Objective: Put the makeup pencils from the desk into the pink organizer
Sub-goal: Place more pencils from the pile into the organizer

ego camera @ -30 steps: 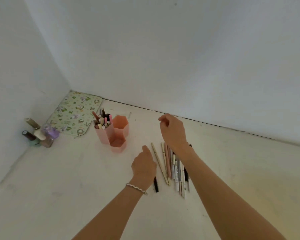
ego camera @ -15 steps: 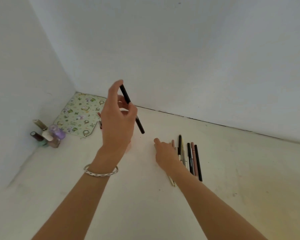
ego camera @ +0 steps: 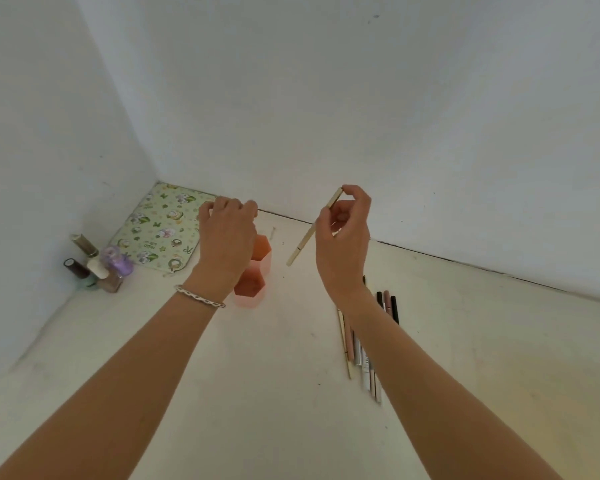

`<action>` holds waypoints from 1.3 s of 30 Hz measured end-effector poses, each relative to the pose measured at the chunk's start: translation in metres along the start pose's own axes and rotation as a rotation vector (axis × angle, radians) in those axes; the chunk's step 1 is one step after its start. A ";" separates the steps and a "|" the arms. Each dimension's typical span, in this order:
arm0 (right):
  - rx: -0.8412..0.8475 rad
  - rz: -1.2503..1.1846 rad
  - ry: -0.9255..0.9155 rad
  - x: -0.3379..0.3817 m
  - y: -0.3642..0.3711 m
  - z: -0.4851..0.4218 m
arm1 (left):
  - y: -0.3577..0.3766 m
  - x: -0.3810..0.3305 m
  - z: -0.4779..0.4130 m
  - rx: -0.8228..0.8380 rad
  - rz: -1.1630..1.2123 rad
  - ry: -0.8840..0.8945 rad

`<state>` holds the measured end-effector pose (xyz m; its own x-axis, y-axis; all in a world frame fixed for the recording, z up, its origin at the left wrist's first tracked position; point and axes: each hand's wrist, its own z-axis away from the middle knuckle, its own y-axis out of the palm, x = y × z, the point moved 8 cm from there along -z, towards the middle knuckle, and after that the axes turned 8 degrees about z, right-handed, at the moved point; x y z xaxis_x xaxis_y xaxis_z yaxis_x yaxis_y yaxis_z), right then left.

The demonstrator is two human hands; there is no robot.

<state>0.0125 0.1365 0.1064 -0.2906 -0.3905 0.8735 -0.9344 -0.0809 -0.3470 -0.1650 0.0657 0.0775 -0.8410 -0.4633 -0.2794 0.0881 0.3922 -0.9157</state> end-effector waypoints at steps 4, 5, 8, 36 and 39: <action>-0.019 -0.086 -0.004 0.004 0.013 0.001 | -0.024 0.010 -0.002 -0.152 0.119 -0.001; -0.010 -0.087 -0.009 0.004 0.019 0.001 | -0.038 0.011 -0.001 -0.230 0.172 -0.003; 0.058 -0.031 -0.025 0.002 0.041 0.003 | -0.072 0.009 0.003 -0.366 0.305 -0.006; 0.068 0.285 0.235 -0.120 -0.088 0.002 | 0.147 -0.124 0.104 0.589 0.346 -0.371; 0.132 0.298 0.233 -0.123 -0.081 0.008 | 0.152 -0.118 0.101 0.602 0.420 -0.408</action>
<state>0.1254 0.1839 0.0248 -0.5978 -0.1978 0.7769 -0.7721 -0.1186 -0.6243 0.0015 0.0995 -0.0576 -0.4263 -0.6697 -0.6081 0.7178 0.1586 -0.6779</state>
